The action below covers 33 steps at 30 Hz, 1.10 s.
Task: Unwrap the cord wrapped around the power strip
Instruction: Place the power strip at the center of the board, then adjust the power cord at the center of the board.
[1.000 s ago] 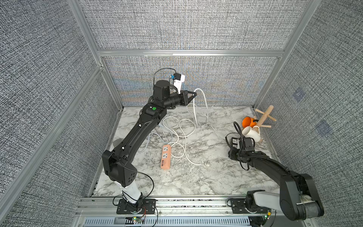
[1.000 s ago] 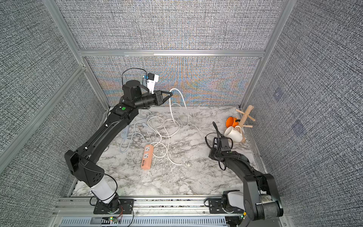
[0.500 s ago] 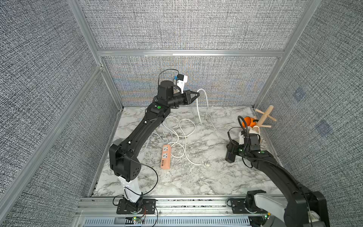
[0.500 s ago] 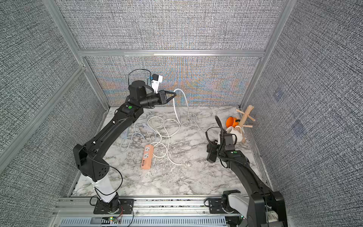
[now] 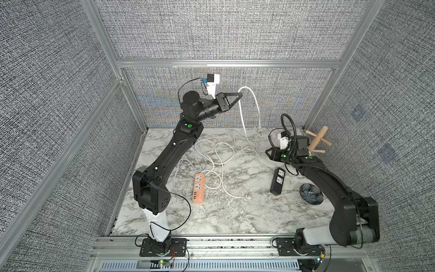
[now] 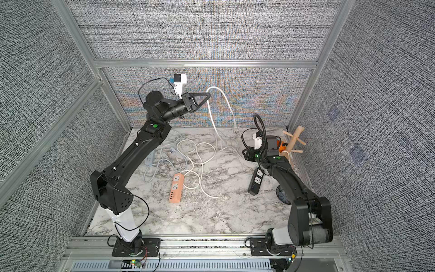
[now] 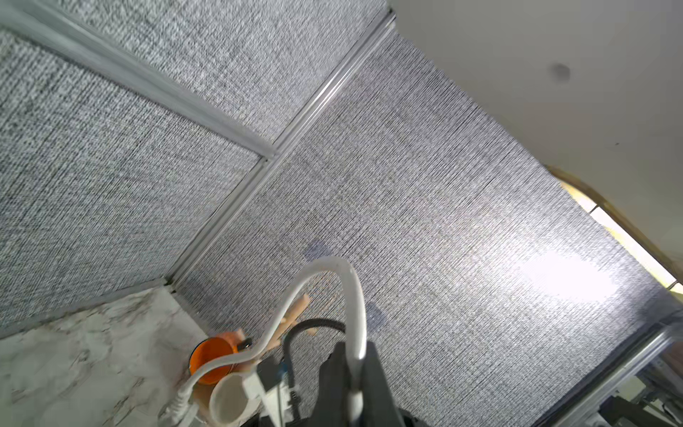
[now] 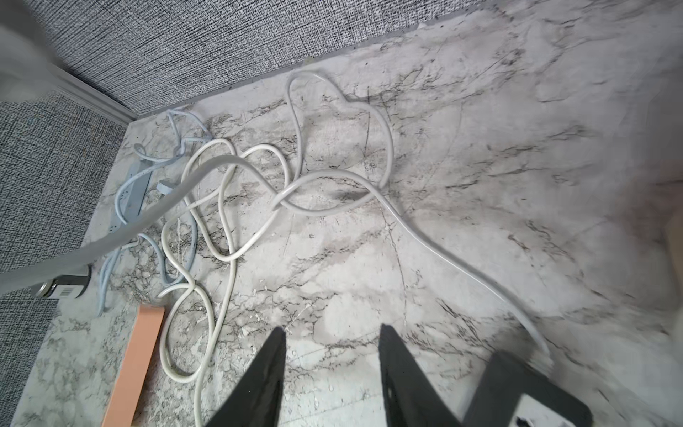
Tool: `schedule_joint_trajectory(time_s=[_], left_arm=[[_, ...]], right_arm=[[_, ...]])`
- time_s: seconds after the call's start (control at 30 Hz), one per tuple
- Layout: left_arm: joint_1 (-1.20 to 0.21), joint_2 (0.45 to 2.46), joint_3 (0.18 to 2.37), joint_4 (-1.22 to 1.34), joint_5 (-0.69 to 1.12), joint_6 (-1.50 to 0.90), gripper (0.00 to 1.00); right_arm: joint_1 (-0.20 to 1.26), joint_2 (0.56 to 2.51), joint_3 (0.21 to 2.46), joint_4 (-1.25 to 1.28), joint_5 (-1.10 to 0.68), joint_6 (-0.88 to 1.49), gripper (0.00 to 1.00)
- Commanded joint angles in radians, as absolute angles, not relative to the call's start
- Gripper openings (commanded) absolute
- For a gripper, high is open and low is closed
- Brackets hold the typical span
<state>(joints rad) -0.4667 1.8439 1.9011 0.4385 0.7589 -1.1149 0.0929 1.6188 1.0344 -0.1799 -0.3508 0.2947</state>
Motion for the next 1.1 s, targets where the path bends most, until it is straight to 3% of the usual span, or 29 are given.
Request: schedule_joint_trajectory(time_s=[0.0, 0.17, 0.33, 0.47, 0.77, 1.07], left_arm=[[-0.436, 1.850, 1.903, 0.711, 0.744, -1.327, 0.00], [-0.383, 1.910, 1.973, 0.871, 0.687, -1.517, 0.00], [-0.376, 1.984, 2.062, 0.858, 0.687, -1.573, 0.00], [-0.377, 1.972, 2.037, 0.790, 0.683, -1.502, 0.00], [-0.383, 1.966, 2.019, 0.775, 0.699, -1.479, 0.00], [-0.383, 1.960, 1.992, 0.790, 0.712, -1.488, 0.00]], right_arm=[[0.073, 1.693, 1.059, -0.055, -0.446, 0.348, 0.42], [0.077, 1.785, 1.087, -0.015, -0.477, 0.373, 0.43], [0.097, 1.840, 1.106, -0.041, -0.498, 0.341, 0.53], [0.144, 1.860, 1.076, 0.016, -0.543, 0.401, 0.52], [0.215, 1.936, 1.075, 0.171, -0.538, 0.552, 0.41], [0.239, 2.062, 1.189, 0.163, -0.523, 0.603, 0.48]])
